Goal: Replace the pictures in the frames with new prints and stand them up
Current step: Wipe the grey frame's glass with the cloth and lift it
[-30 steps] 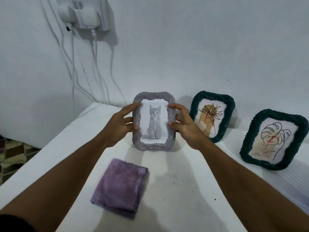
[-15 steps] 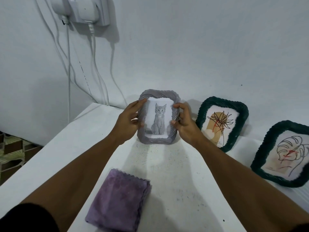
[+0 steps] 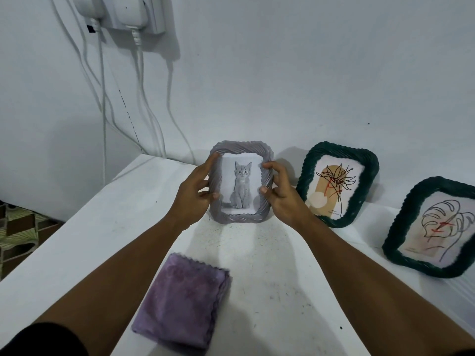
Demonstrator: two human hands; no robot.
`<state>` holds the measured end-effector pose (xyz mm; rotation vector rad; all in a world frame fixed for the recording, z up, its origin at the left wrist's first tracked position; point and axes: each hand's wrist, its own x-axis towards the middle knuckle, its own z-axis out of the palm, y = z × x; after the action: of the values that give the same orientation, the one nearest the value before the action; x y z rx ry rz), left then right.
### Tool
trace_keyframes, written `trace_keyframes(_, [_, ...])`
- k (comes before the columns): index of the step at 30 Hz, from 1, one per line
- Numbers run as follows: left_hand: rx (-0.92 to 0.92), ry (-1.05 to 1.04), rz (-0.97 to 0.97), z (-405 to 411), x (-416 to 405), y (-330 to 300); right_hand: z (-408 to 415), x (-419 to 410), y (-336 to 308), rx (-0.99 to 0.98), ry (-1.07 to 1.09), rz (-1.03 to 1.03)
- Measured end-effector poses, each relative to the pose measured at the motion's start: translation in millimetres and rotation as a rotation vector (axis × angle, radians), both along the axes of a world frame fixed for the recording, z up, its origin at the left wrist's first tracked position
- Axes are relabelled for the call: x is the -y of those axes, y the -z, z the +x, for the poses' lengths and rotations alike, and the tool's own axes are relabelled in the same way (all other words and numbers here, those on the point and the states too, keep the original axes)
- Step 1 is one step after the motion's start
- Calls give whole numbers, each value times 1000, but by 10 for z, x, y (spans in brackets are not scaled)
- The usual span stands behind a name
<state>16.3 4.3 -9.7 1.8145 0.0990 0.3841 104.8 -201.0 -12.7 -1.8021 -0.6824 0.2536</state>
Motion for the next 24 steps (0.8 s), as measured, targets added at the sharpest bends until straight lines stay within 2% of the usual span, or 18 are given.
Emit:
trace_keyframes(15, [-7,-4,58,-65,-27,46,-136,75,-75,91,9,-136])
trace_keyframes(17, [16,-80,209,-76,-36,55,-151,123,-100,98,26,-120])
trace_keyframes(19, [96,-258,507,-78,16,47,-180,203,-104,128,86,-87])
trace_keyframes(20, [172,-330,597,-72,77,28,-200,263,-99,144,131,-59])
trace_keyframes(22, [321,-324,630,-51,263,-49,-242,423,-66,164,258,25])
trace_keyframes(24, [406,-173,583,-15,507,-119,-284,624,-48,180,407,98])
